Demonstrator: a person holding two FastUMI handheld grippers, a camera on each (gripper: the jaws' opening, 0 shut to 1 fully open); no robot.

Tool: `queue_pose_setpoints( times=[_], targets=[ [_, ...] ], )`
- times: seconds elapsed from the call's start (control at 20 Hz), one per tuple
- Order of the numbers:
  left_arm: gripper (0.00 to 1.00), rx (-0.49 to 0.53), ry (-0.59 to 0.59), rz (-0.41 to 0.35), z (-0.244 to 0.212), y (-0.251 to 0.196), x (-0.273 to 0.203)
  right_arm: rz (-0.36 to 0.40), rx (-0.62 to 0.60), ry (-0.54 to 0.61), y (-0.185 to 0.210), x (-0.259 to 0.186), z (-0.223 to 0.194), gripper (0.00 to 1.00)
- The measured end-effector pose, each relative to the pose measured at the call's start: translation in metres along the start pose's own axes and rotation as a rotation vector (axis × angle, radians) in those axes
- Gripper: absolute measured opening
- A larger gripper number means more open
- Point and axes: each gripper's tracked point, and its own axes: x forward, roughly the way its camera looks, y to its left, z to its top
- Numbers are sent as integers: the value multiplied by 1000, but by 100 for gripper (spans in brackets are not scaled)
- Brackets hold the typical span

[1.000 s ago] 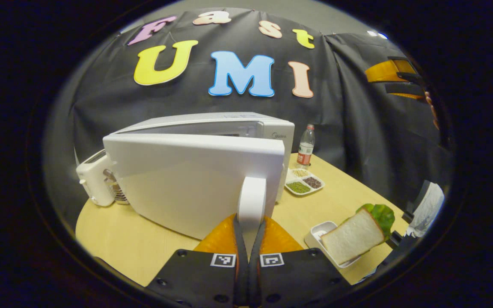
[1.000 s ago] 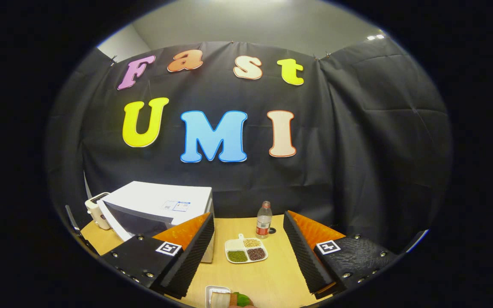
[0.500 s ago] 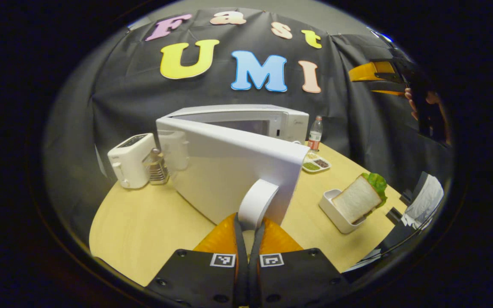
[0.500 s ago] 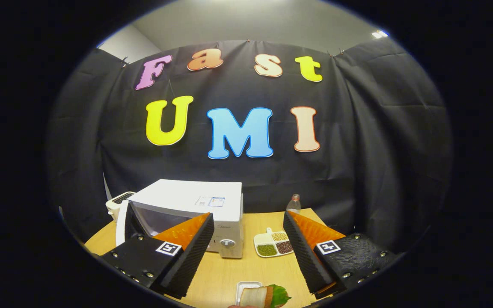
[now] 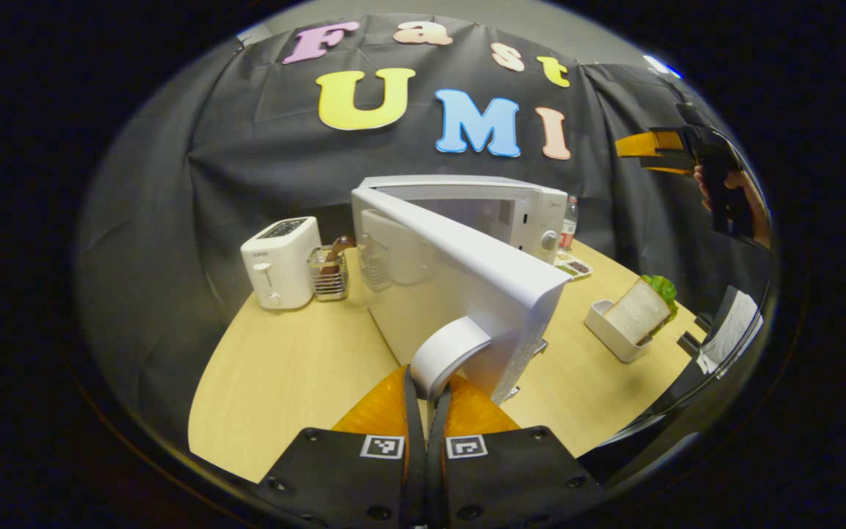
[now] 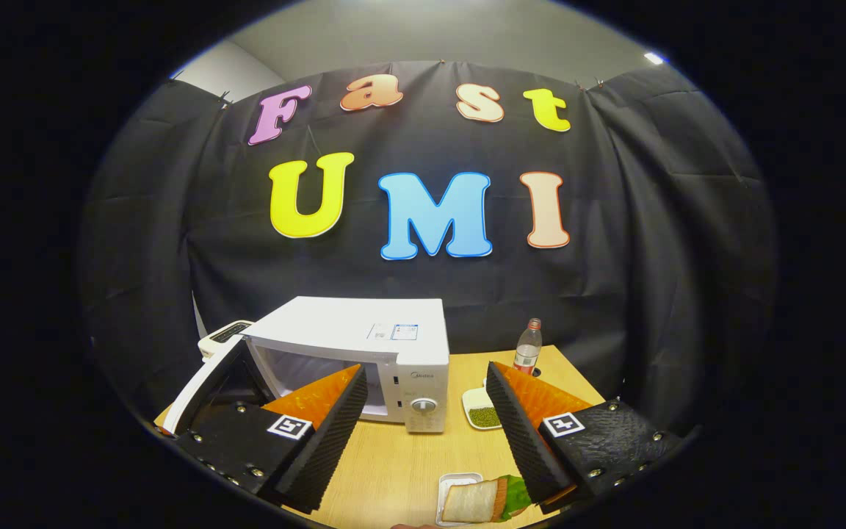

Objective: Open the microwave oven with the left hand, put the food in, and close the microwave oven.

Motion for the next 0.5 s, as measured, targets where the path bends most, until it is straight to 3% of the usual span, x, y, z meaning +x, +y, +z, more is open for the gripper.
queue_pose_setpoints(
  times=[0.2, 0.35, 0.5],
  targets=[
    [7, -43, -11, 63, -4, 49, -9, 50, 10, 32, 12, 5, -14, 99],
    [7, -103, -26, 55, -6, 69, -10, 94, 70, 98, 8, 11, -35, 99],
    [9, -103, -31, 25, -8, 76, -13, 65, 125, 189, -21, 13, -66, 98]
  ],
)
